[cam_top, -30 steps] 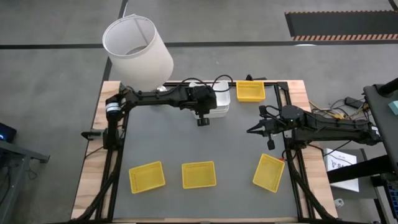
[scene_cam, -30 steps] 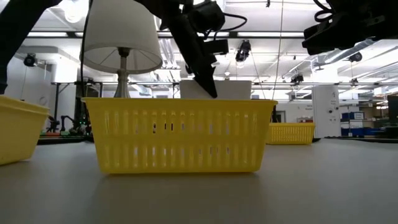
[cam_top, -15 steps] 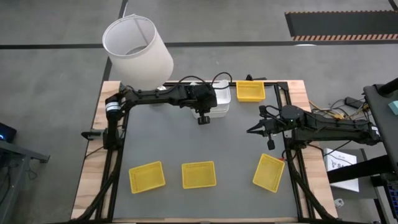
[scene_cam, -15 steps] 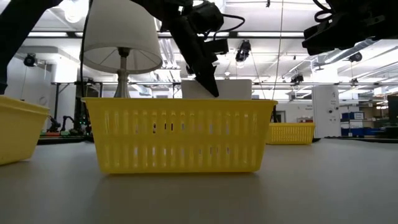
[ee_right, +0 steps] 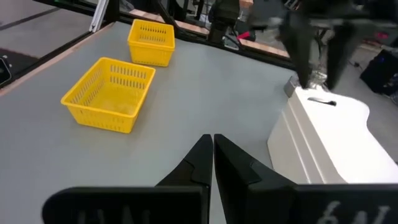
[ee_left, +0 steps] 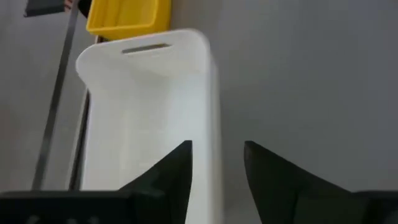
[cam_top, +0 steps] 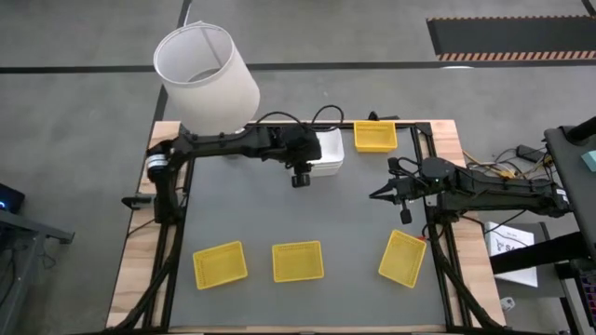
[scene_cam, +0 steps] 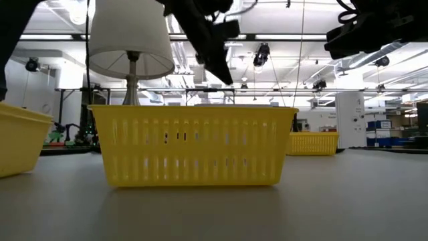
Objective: Stack baskets by color
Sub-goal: Stack the yellow basket on the other yellow basket
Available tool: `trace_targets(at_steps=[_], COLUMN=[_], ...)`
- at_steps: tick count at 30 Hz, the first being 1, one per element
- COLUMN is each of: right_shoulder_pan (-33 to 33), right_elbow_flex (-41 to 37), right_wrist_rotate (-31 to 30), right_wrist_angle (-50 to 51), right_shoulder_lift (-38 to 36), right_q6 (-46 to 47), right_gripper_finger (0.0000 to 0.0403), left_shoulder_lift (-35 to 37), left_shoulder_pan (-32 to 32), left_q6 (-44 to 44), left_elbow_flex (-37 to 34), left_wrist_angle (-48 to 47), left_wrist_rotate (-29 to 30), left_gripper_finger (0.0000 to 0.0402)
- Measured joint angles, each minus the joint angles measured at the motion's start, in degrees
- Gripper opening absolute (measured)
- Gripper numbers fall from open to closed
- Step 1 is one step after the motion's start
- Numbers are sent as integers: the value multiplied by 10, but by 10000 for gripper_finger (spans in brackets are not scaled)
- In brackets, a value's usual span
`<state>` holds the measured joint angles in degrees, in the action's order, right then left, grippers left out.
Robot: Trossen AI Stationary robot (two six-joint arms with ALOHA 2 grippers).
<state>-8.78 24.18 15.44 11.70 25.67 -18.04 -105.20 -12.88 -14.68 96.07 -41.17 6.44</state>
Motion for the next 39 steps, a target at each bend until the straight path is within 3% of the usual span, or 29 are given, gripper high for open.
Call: trace_targets(at_steps=[4, 11, 18, 20, 25, 32, 39], right_shoulder_pan=[0, 0, -1, -4, -20, -65, -94], right_elbow_flex=[0, -15, -48, -48, 5, 96, 141], right_wrist_rotate=[0, 0, -8, -17, -28, -133, -133], right_wrist_angle=[-7, -58, -250, -300, -309, -298, -249], right_shoulder_lift=[0, 1, 35, 61, 134, 235, 271], right_q6=[-7, -21, -6, -11, -12, -45, -57], right_gripper_finger=[9, 9, 9, 9, 9, 9, 9], left_shoulder_lift=[56, 147, 205, 222, 264, 324, 370], left_shoulder_pan=[55, 171, 242, 250, 254, 248, 248], left_q6=[25, 54, 54, 54, 56, 15, -20], left_elbow_flex=[-58, -279, -444, -476, -524, -558, -574], left_wrist_angle=[62, 401, 621, 650, 671, 672, 672], left_wrist_rotate=[-2, 1, 38, 46, 47, 66, 80], left_gripper_finger=[129, 129, 129, 129, 129, 129, 129])
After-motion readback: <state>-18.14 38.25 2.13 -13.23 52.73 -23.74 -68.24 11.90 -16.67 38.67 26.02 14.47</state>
